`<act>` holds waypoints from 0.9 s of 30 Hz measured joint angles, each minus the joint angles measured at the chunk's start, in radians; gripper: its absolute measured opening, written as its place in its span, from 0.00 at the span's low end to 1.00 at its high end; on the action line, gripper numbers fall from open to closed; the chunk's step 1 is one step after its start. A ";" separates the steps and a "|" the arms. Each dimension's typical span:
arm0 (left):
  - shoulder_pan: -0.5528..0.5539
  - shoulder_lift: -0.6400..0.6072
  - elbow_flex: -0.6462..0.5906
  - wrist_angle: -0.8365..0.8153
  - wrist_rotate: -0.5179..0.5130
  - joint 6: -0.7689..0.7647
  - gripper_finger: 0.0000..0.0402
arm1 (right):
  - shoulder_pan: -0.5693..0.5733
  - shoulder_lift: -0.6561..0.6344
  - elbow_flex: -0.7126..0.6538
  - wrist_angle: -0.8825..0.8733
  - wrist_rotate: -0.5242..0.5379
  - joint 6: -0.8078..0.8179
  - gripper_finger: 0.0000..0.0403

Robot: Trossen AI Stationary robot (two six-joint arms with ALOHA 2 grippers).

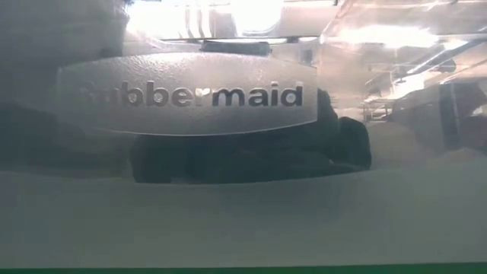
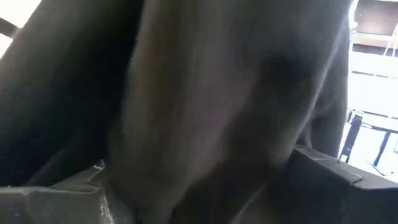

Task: Sort clothes
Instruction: Put the black shirt into the transparent bin

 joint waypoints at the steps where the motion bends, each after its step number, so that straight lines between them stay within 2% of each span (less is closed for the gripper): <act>1: 0.003 0.000 -0.006 0.001 0.002 -0.002 0.00 | 0.000 0.003 0.004 0.001 -0.001 -0.004 0.76; 5: 0.013 -0.001 -0.027 0.005 0.005 -0.024 0.00 | 0.006 0.010 0.012 -0.001 -0.014 -0.022 0.68; 8: 0.013 0.000 -0.036 0.005 0.007 -0.029 0.00 | 0.011 0.010 0.012 0.000 -0.016 -0.043 0.58; 14: 0.016 0.000 -0.035 0.009 0.013 -0.084 0.02 | 0.013 0.010 0.012 0.007 -0.016 -0.044 0.29; 19: 0.018 0.000 -0.034 0.006 0.032 -0.095 0.14 | 0.014 0.009 0.011 0.001 -0.016 -0.058 0.06; 25: 0.018 0.000 -0.027 -0.068 0.024 -0.133 0.36 | 0.013 0.009 0.011 -0.011 -0.016 -0.044 0.04; 27: 0.018 0.000 -0.017 -0.125 -0.013 -0.170 0.43 | 0.013 0.009 0.010 -0.017 -0.016 -0.044 0.04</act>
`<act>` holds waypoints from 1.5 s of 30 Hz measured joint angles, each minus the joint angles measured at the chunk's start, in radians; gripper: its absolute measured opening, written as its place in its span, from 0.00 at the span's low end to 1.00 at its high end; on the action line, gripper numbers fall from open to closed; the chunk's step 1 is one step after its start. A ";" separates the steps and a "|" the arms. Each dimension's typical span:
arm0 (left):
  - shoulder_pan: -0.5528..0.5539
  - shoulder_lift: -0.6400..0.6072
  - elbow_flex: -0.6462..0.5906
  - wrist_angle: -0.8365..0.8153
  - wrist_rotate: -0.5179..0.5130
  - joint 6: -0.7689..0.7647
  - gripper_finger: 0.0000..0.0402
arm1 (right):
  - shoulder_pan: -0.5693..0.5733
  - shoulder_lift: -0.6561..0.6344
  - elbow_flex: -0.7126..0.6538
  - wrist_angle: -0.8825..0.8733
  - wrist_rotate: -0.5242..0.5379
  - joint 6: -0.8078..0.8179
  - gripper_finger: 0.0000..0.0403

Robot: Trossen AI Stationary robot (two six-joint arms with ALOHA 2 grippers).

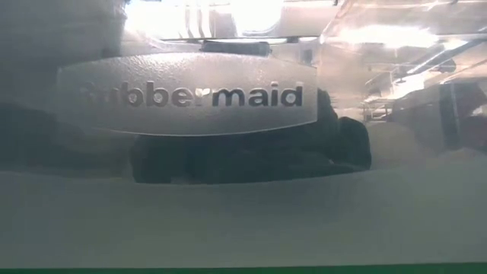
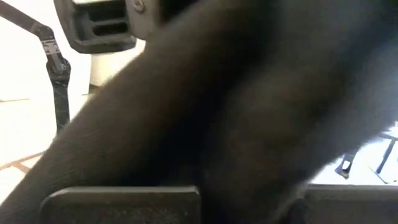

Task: Sort clothes
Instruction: Put the black shirt into the transparent bin

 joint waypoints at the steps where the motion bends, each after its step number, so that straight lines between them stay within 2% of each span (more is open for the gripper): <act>1: 0.000 0.000 0.005 -0.035 -0.019 -0.021 0.47 | 0.000 0.000 0.000 -0.004 0.000 0.000 0.04; 4: 0.000 0.000 0.026 -0.156 -0.046 -0.104 0.56 | 0.000 -0.003 0.000 -0.023 0.000 -0.008 0.03; 8: 0.000 0.000 0.065 -0.339 -0.025 -0.240 0.64 | 0.000 -0.013 -0.001 -0.052 0.000 -0.017 0.03; 12: 0.000 0.000 0.115 -0.560 0.068 -0.386 0.69 | 0.000 -0.021 -0.001 -0.086 0.000 -0.021 0.03; 15: 0.000 0.000 0.131 -0.653 0.115 -0.455 0.71 | 0.000 -0.028 -0.001 -0.116 0.000 -0.021 0.03; 21: -0.005 0.000 0.132 -0.731 0.150 -0.495 0.71 | 0.000 -0.054 -0.001 -0.181 0.007 -0.034 0.03; 30: -0.006 0.000 0.126 -0.904 0.176 -0.578 0.71 | 0.000 -0.160 -0.002 -0.225 0.011 -0.045 0.03; 36: -0.006 -0.001 0.069 -0.899 0.212 -0.545 0.71 | 0.000 -0.225 -0.002 -0.209 0.012 -0.046 0.03; 45: -0.001 0.000 -0.063 -0.842 0.300 -0.512 0.71 | 0.000 -0.251 0.002 -0.157 0.041 -0.098 0.03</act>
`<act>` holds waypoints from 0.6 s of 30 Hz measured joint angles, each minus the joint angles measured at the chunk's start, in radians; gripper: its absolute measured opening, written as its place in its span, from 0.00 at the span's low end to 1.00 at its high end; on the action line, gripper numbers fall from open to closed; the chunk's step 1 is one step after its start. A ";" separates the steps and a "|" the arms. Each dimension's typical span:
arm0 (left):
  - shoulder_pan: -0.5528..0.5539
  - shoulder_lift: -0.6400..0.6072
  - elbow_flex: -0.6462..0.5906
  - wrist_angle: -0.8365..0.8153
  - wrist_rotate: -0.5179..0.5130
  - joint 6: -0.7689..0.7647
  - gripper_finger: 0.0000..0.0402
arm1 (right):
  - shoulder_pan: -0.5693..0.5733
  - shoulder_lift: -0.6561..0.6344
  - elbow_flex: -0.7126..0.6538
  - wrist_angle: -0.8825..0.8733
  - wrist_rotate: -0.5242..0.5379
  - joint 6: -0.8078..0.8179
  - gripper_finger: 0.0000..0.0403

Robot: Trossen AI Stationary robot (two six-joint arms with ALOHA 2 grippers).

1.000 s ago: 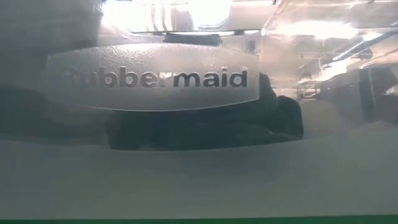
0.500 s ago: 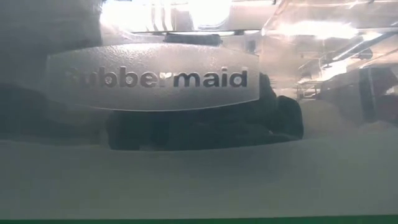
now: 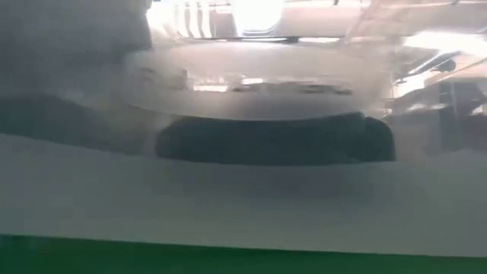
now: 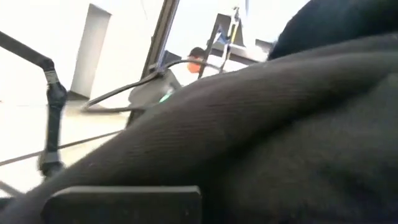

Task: Sort clothes
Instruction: Put the black shirt into the transparent bin

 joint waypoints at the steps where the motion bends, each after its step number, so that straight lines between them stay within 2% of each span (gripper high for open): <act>1: 0.000 0.000 -0.010 0.010 -0.002 0.008 0.71 | 0.000 0.000 0.000 0.009 0.004 -0.005 0.03; 7: 0.008 0.000 -0.045 0.033 -0.066 0.023 0.71 | 0.000 0.014 0.002 0.026 0.005 -0.007 0.03; 11: 0.008 0.000 -0.041 0.034 -0.102 0.058 0.66 | 0.000 0.021 0.002 0.029 0.020 -0.006 0.03; 14: 0.008 0.000 -0.032 0.041 -0.118 0.091 0.57 | -0.002 0.021 0.003 0.025 0.036 -0.006 0.03; 18: 0.008 0.000 -0.023 0.044 -0.191 0.131 0.35 | -0.003 0.021 0.003 0.016 0.062 -0.006 0.03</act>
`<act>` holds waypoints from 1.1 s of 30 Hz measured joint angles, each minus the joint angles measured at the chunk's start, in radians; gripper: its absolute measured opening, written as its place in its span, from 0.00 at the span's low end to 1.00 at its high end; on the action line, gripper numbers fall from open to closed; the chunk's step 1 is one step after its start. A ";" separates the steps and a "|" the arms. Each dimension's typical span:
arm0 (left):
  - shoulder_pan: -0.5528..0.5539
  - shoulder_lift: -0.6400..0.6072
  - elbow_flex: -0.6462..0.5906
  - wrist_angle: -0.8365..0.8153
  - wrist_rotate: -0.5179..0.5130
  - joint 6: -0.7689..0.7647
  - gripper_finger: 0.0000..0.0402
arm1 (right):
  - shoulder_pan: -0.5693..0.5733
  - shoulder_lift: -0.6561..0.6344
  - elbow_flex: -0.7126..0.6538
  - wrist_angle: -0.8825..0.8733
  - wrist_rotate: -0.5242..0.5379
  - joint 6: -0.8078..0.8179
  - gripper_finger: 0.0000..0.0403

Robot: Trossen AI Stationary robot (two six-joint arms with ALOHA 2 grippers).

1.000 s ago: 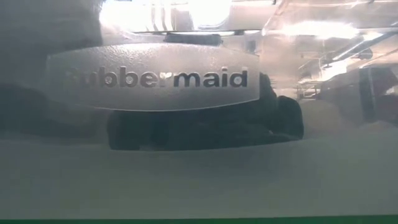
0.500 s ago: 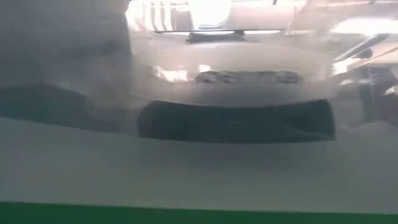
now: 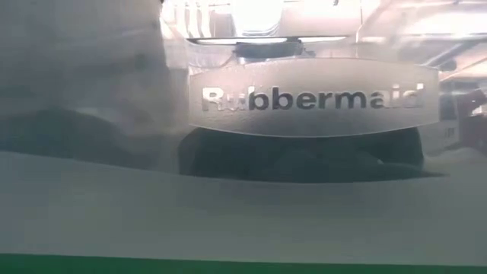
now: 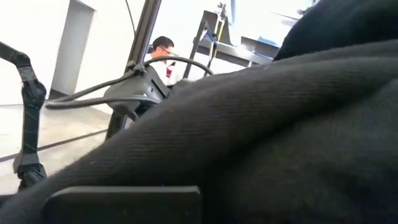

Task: Sort clothes
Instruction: Put the black shirt into the transparent bin

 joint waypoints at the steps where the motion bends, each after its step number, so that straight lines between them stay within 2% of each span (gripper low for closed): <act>1: 0.000 0.000 0.004 -0.001 -0.004 0.008 0.29 | -0.002 0.000 0.000 -0.001 0.013 0.003 0.03; 4: 0.000 0.000 0.025 -0.002 -0.013 0.029 0.07 | -0.005 0.000 0.000 -0.017 0.046 0.017 0.04; 6: 0.000 0.000 0.048 -0.003 -0.020 0.033 0.03 | -0.011 -0.002 0.000 -0.035 0.061 0.018 0.07; 17: -0.007 0.000 0.231 0.001 -0.153 0.113 0.00 | -0.060 -0.007 0.000 -0.190 0.066 0.018 0.37; 21: -0.007 0.000 0.303 0.040 -0.178 0.188 0.00 | -0.072 -0.002 0.000 -0.226 0.066 0.018 0.48; 24: -0.007 0.000 0.347 0.112 -0.179 0.261 0.00 | -0.077 0.009 -0.003 -0.230 0.064 0.018 0.55; 33: -0.007 -0.023 0.345 0.476 -0.182 0.608 0.00 | -0.100 0.000 -0.004 -0.314 0.070 0.057 0.71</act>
